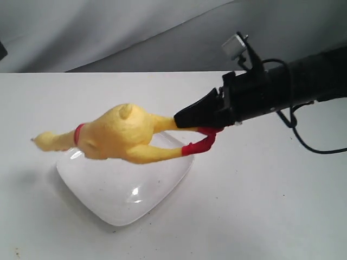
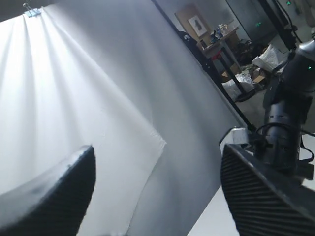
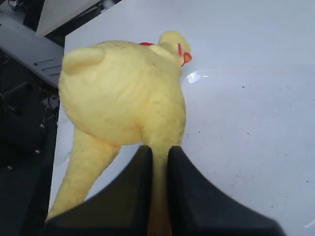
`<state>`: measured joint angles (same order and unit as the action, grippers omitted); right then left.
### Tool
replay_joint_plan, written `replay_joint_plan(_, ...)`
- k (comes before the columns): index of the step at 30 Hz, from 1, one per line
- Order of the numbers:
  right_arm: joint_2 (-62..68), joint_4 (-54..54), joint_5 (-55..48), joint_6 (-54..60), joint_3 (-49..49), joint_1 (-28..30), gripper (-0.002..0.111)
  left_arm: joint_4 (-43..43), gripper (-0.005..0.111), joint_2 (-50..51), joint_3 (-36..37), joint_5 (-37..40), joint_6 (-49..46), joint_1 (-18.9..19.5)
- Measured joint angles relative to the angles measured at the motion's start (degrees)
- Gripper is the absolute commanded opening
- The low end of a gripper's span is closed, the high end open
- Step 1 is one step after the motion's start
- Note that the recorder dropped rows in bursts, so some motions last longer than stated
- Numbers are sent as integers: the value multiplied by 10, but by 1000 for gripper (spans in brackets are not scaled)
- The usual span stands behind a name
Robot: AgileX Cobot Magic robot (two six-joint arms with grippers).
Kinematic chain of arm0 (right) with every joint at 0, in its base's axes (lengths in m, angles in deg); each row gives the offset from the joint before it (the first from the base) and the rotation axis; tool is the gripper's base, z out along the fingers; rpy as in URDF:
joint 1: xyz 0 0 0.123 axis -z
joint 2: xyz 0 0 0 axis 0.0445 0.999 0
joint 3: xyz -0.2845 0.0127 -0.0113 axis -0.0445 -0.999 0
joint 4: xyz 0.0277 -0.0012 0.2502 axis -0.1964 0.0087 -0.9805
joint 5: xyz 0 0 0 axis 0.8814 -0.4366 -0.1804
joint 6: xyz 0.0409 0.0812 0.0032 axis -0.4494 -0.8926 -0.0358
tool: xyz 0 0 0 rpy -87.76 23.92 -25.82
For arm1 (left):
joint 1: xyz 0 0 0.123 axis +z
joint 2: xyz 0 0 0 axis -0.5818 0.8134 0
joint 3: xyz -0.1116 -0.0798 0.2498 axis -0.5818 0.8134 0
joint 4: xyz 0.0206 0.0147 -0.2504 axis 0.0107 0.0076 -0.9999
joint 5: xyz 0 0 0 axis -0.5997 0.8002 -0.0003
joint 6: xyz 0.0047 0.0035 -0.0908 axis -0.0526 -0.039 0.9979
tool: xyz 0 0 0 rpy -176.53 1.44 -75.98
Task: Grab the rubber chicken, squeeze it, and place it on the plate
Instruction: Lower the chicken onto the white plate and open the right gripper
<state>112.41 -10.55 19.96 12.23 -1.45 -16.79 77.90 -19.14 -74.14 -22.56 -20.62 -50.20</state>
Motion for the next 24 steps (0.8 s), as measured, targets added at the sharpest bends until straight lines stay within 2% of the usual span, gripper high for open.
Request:
replay_joint_plan(5, 43, -13, 44, 52, 0, -31, 0, 4, 68, 0, 0, 6, 12, 0)
replay_joint_plan(16, 87, -22, 247, 51, 0, -34, 2, 5, 68, 0, 0, 14, 26, 0)
replay_joint_plan(18, 93, -19, 283, 35, 0, -34, 12, 5, 68, 0, 0, 14, 32, 0)
replay_joint_plan(21, 106, 13, 317, 9, 0, -34, 39, 5, 68, 0, 0, 14, 35, 0)
replay_joint_plan(23, 111, 32, 328, -10, 0, -34, 52, 5, 68, 0, 0, 14, 35, 0)
replay_joint_plan(24, 112, 44, 333, -22, 0, -34, 56, 5, 68, 0, 0, 14, 35, 0)
